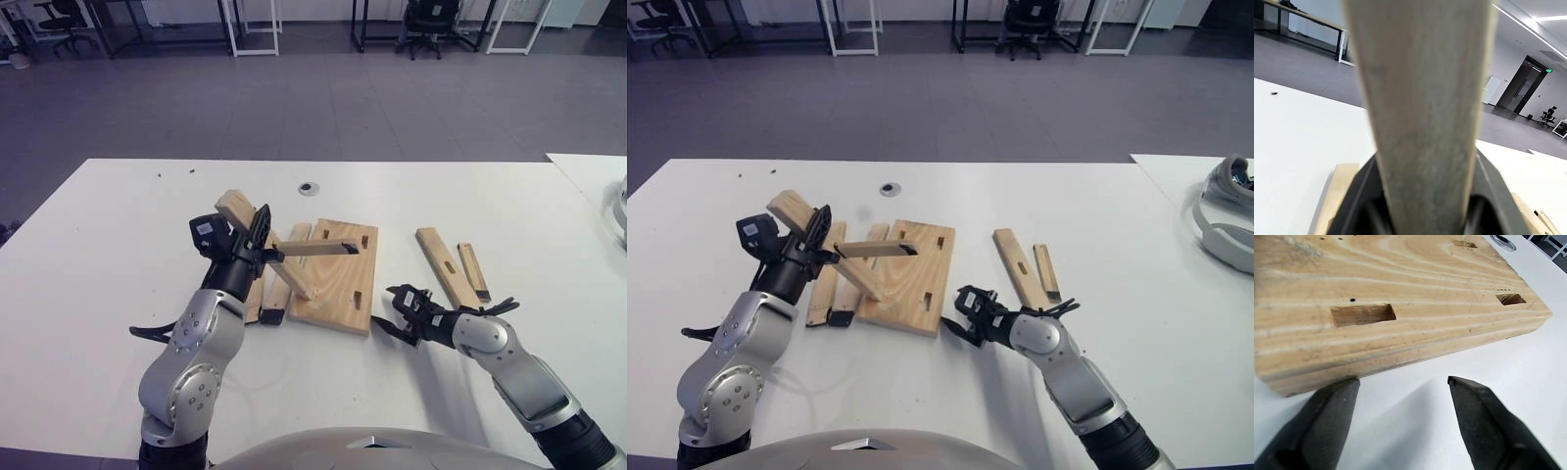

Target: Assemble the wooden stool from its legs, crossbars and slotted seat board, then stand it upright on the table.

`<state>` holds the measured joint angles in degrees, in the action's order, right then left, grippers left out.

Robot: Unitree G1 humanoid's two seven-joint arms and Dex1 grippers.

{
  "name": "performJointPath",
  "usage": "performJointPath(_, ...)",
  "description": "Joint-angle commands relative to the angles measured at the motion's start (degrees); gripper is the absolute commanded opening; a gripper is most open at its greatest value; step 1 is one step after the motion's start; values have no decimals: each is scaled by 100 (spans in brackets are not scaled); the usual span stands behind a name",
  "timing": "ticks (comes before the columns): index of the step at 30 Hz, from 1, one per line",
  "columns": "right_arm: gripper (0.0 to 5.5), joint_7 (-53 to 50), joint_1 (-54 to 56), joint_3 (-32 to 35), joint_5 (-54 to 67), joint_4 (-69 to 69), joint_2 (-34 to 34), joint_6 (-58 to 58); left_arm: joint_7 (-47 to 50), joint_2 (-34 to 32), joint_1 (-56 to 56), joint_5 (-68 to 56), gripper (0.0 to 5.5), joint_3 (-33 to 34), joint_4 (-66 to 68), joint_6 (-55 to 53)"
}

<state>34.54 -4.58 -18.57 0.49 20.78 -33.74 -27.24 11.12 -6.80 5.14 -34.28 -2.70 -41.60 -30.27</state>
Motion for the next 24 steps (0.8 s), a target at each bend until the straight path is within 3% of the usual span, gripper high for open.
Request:
performJointPath(1,338,85,58,-18,-31,-135,7,-44,-199,-262,151,281,102,-49,117,-280)
performJointPath(11,338,60,192,-13,-159,-157,67,-24,-709,-968,-221,1547,102,-1415,598,-781)
performJointPath(17,338,-143,273,115,-179,-309,236,-6,-526,198,-770,-110,200,-216,-169,-852)
performJointPath(21,338,-435,601,627,-60,-601,399,-120,-379,413,-535,-1951,275,439,-584,-1061)
performJointPath(24,338,-708,1116,983,-14,-1072,591,-236,-170,353,-396,-3379,319,546,-646,-1110)
